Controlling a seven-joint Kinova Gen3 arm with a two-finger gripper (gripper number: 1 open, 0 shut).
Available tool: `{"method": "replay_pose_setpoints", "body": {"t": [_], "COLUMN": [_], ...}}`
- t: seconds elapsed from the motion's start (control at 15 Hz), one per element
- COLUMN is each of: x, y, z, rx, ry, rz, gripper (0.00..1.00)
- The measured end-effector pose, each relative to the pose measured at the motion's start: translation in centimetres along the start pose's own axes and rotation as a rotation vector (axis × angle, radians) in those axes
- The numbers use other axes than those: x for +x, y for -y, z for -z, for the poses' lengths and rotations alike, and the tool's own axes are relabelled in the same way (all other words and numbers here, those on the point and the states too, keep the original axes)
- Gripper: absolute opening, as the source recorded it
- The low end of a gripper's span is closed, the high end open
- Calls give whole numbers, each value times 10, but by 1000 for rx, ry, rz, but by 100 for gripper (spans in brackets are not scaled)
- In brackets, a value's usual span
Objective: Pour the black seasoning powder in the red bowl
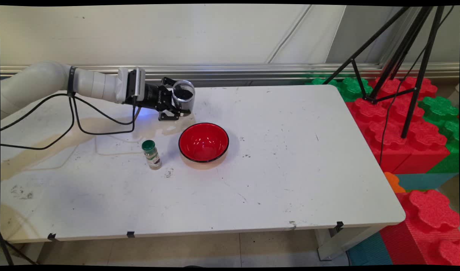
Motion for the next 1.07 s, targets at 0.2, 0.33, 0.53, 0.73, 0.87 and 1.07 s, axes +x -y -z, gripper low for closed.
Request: {"method": "replay_pose_setpoints", "body": {"t": [0.2, 0.33, 0.53, 0.73, 0.87, 1.07], "x": [2, 3, 6, 9, 10, 13], "y": [0, 0, 0, 1, 2, 4], "z": [-3, -5, -8, -11, -13, -16], "rx": [-5, -9, -14, -17, -18, -18], "ry": [6, 10, 17, 24, 31, 42], "rz": [-68, -118, -200, -264, -311, -374], "gripper": [0, 0, 0, 0, 0, 0]}}
